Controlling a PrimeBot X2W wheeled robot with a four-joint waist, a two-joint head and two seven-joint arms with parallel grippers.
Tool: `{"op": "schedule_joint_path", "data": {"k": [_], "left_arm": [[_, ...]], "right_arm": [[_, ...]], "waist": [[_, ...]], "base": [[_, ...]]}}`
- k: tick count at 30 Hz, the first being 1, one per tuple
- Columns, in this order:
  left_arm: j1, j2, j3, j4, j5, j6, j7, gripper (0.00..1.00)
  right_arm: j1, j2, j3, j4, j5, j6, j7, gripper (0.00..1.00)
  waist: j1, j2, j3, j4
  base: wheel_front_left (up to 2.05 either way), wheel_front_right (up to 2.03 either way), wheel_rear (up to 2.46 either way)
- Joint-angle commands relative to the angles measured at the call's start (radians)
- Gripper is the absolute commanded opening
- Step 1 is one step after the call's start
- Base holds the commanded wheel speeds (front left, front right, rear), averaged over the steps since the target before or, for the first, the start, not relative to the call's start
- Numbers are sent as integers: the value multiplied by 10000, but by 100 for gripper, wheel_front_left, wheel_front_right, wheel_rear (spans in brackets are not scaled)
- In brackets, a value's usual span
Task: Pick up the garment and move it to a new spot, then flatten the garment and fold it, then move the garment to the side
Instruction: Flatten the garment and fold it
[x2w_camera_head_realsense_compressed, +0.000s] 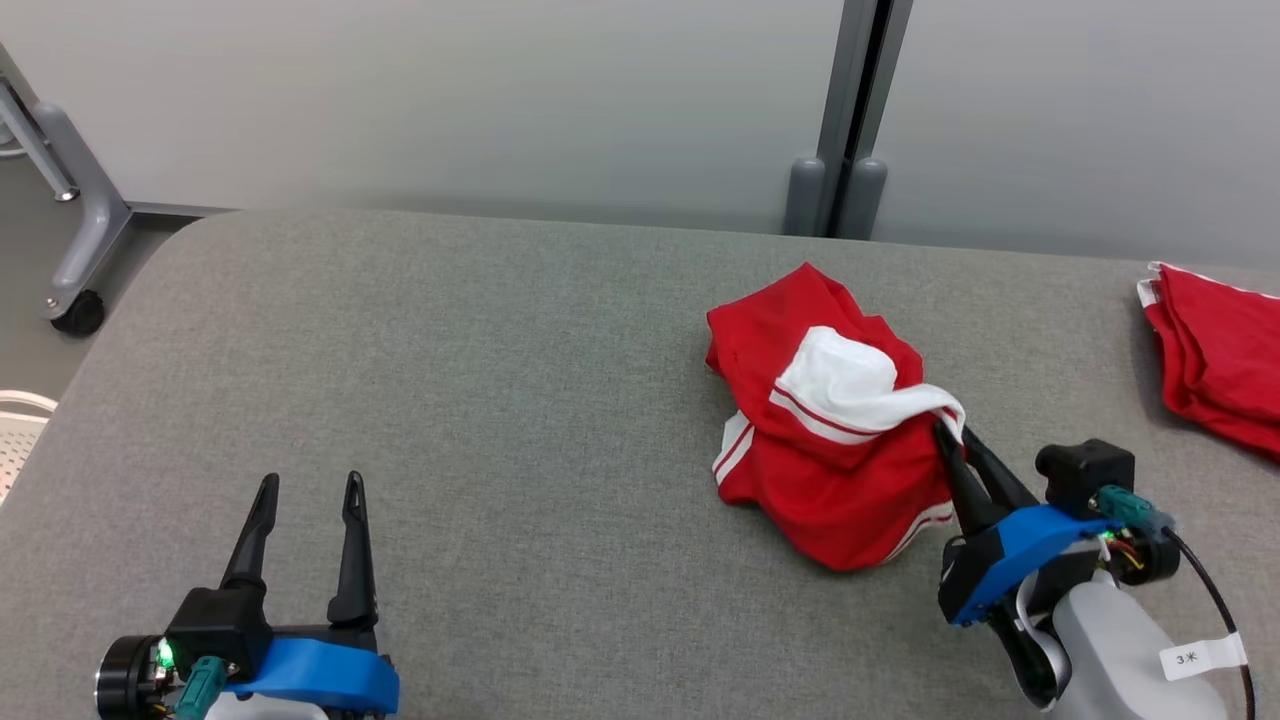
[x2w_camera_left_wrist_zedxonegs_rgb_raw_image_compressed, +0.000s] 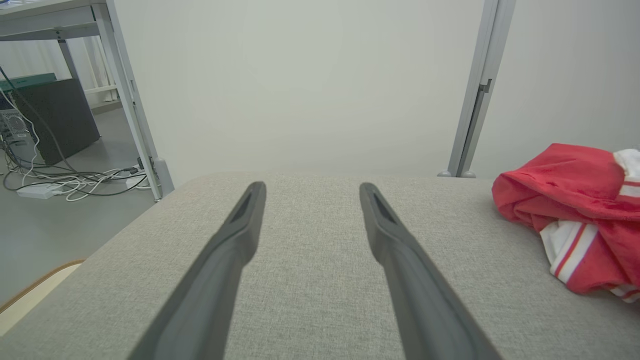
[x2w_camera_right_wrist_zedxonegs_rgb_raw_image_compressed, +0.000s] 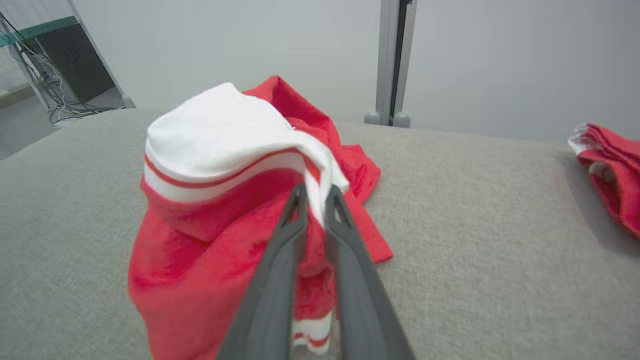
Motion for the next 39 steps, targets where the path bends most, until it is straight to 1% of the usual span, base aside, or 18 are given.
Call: {"op": "schedule_joint_path", "data": {"k": [1,4,8,11,15,16,20,24,25,26,27,31,32,35,37,39], "left_arm": [[38,9,78,-30,-62,51,-23,100],[147,-18,74,-19,-64,44,-23,100],[147,-53,41,-16,-92,32,-23,100],[123,-65,32,-48,-99,23,-23,100],[-13,-94,-32,-45,-118,9,-23,100],[-43,-105,-66,-36,-115,5,-23,100],[-122,-128,-231,47,-142,-16,-23,100],[-263,-148,-258,146,-169,-26,-23,100],[-266,-154,-259,159,-178,-24,-23,100],[-267,-159,-262,177,-177,-22,-23,100],[-259,-163,-265,196,-175,-19,-23,100],[-243,-167,-226,223,-181,27,-23,100],[-222,-169,-206,224,-174,42,-23,100],[-86,-169,-157,230,-143,53,-23,100],[10,-165,-95,223,-119,58,-23,100],[88,-134,-6,188,-96,58,-23,100]], "right_arm": [[122,-16,-34,-473,-177,6,-46,0],[134,250,292,-1260,-379,6,-44,0],[-177,671,1192,-1867,-435,6,-42,0],[-532,992,2070,-2032,-342,6,-34,0],[-1141,1263,3337,-1947,2,6,-16,0],[-1276,1285,3708,-1928,148,6,-13,0],[-1774,1267,5473,-2329,1331,6,-20,0],[-2038,1270,6847,-2328,2203,6,-30,0],[-2080,1266,7130,-2213,2329,6,-31,24],[-2136,1258,7363,-2087,2431,6,-33,96],[-2169,1262,7519,-1971,2563,6,-35,100],[-2205,1264,7545,-1622,2778,6,-43,100],[-2180,1264,7390,-1568,2779,5,-45,100],[-1929,1265,6660,-1366,2406,6,-43,100],[-1696,1261,5796,-1249,1937,5,-45,100],[-1418,1184,4695,-1266,1373,5,-44,100]], "waist": [[1,0,-73,-16],[1,0,-179,25],[1,0,-249,150],[1,0,-224,299],[1,0,-122,567],[1,0,-88,648],[1,0,59,921],[1,0,147,1096],[1,0,159,1111],[1,0,167,1123],[1,0,166,1128],[1,0,111,1030],[1,0,76,960],[1,0,-66,698],[1,0,-186,491],[1,0,-285,260]], "base": [[0,0,0],[0,0,0],[0,0,0],[0,0,0],[0,0,0],[0,0,0],[0,0,0],[0,0,0],[0,0,0],[0,0,0],[0,0,0],[0,0,0],[0,0,0],[0,0,0],[0,0,0],[0,0,0]]}}
